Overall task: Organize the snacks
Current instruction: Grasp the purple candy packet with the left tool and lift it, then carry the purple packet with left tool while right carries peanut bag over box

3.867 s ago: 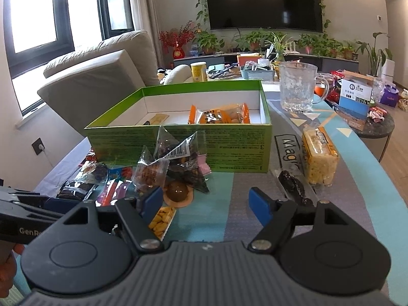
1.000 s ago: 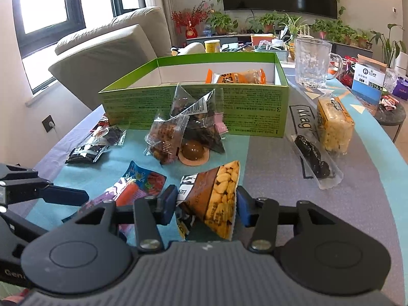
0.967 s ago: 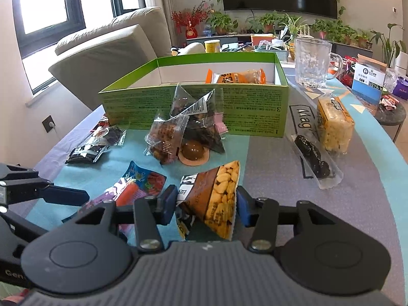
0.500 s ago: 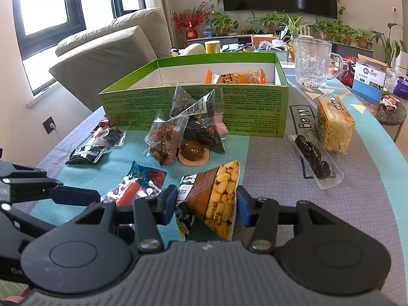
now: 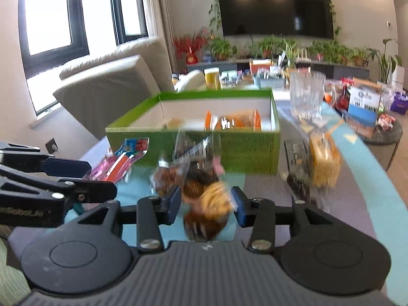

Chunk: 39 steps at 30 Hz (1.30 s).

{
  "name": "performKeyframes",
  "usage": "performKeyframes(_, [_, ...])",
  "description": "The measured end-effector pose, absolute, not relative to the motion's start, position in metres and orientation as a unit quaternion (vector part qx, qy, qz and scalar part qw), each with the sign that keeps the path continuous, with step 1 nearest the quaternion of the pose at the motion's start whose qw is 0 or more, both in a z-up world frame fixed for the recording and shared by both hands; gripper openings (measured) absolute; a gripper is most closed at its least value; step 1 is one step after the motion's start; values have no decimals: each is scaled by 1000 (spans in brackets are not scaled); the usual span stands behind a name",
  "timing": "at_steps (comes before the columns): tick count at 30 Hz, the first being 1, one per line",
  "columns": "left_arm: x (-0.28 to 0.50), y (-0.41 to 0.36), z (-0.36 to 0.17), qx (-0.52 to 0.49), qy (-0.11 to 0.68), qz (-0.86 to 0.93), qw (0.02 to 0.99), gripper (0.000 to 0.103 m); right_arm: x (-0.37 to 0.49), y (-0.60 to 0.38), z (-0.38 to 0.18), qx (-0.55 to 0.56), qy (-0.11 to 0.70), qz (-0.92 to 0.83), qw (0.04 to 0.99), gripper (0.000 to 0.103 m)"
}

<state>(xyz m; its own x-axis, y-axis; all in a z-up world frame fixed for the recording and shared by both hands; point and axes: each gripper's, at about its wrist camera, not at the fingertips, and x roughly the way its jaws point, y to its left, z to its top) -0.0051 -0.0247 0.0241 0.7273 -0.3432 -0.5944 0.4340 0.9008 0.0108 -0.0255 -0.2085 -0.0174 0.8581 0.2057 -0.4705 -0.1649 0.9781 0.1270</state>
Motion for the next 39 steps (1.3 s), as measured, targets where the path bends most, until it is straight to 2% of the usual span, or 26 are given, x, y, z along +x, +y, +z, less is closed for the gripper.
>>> performKeyframes(15, [9, -11, 21, 59, 314, -190, 928, 49, -16, -204, -47, -47, 296, 84, 950, 48])
performKeyframes(24, [12, -8, 19, 57, 320, -187, 927, 50, -13, -196, -54, -45, 305, 77, 948, 48])
performKeyframes(30, [13, -7, 17, 51, 324, -185, 927, 50, -2, -201, -60, 17, 327, 47, 944, 48])
performKeyframes(39, [11, -6, 18, 46, 321, -186, 927, 50, -2, -208, -55, 37, 317, 45, 947, 47])
